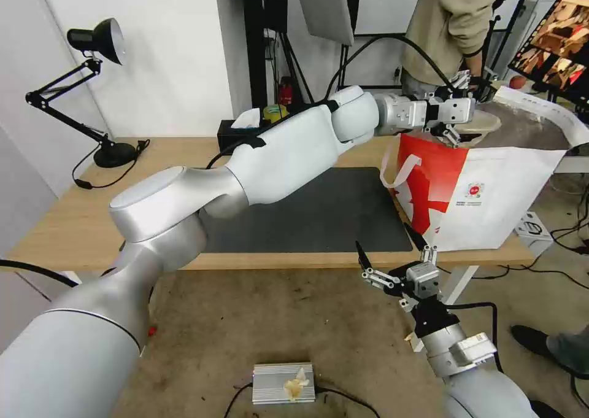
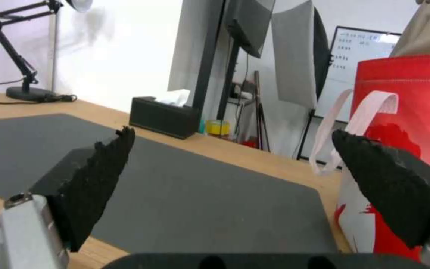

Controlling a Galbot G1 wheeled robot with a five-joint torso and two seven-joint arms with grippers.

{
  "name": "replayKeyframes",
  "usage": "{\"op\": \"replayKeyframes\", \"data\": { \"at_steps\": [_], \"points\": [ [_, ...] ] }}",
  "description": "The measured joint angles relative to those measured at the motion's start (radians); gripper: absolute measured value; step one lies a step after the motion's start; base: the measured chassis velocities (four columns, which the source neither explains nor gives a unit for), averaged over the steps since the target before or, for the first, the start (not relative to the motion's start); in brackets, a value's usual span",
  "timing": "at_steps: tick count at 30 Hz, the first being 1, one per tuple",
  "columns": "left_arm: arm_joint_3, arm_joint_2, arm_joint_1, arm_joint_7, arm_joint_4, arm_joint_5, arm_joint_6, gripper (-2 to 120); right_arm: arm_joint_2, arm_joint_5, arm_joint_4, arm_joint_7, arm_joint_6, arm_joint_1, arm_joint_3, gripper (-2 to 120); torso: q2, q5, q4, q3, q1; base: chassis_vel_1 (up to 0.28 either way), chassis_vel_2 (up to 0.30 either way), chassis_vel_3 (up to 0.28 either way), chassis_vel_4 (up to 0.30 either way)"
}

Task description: Pick up the trash from the table and place it into the takeout bag.

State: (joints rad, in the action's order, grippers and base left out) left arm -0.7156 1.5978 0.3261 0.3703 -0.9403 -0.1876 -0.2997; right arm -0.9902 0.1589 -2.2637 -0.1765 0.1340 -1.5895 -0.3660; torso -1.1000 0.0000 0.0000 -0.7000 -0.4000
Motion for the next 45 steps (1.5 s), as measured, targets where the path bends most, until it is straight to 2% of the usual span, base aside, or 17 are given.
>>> {"op": "replayKeyframes", "data": {
  "at_steps": [9,20,22,28,32,34,36,38,42,45],
  "points": [
    [-0.005,0.0,-0.012,-0.022,-0.006,-0.022,0.001,100,0.0,0.0,0.0,0.0,0.0,0.0,0.0,100,0.0,0.0,0.0,0.0,0.0,0.0,0.0,0.0,0.0],
    [0.035,-0.002,0.002,-0.037,-0.008,-0.058,0.009,100,0.0,0.0,0.0,0.0,0.0,0.0,0.0,100,0.0,0.0,0.0,0.0,0.0,0.0,0.0,0.0,0.0],
    [0.055,-0.003,0.011,-0.056,-0.021,-0.12,0.035,100,0.0,0.0,0.0,0.0,0.0,0.0,0.0,100,0.0,0.0,0.0,0.0,0.0,0.0,0.0,0.0,0.0],
    [0.098,-0.005,0.023,-0.066,-0.029,-0.203,0.069,100,0.0,0.0,0.0,0.0,0.0,0.0,0.0,100,0.0,0.0,0.0,0.0,0.0,0.0,0.0,0.0,0.0],
    [0.126,-0.016,0.025,-0.106,-0.047,-0.338,0.114,100,0.0,0.0,0.0,0.0,0.0,0.0,0.0,100,0.0,0.0,0.0,0.0,0.0,0.0,0.0,0.0,0.0],
    [0.129,-0.019,0.025,-0.116,-0.053,-0.361,0.123,100,0.0,0.0,0.0,0.0,0.0,0.0,0.0,100,0.0,0.0,0.0,0.0,0.0,0.0,0.0,0.0,0.0],
    [0.138,-0.042,0.015,-0.167,-0.089,-0.47,0.165,100,0.0,0.0,0.0,0.0,0.0,0.0,0.0,100,0.0,0.0,-0.0001,0.0,0.0,0.0,0.0,0.0,0.0],
    [0.138,-0.046,0.013,-0.174,-0.094,-0.483,0.172,100,0.0,0.0,0.0,0.0,0.0,0.0,0.0,100,0.0,0.0,-0.0001,0.0,0.0,0.0,0.0,0.0,0.0],
    [0.14,-0.112,-0.028,-0.225,-0.164,-0.581,0.218,100,0.0,0.0,0.0,0.0,0.0,0.0,0.0,100,0.0,-0.0002,0.0001,0.0,0.0,0.0,0.0,0.0,0.0],
    [0.131,-0.148,-0.051,-0.232,-0.209,-0.616,0.23,100,0.0,0.0,0.0,0.0,0.0,0.0,0.0,100,0.0,-0.0003,0.0002,0.0,0.0,0.0,0.0,0.0,0.0]
  ]
}}
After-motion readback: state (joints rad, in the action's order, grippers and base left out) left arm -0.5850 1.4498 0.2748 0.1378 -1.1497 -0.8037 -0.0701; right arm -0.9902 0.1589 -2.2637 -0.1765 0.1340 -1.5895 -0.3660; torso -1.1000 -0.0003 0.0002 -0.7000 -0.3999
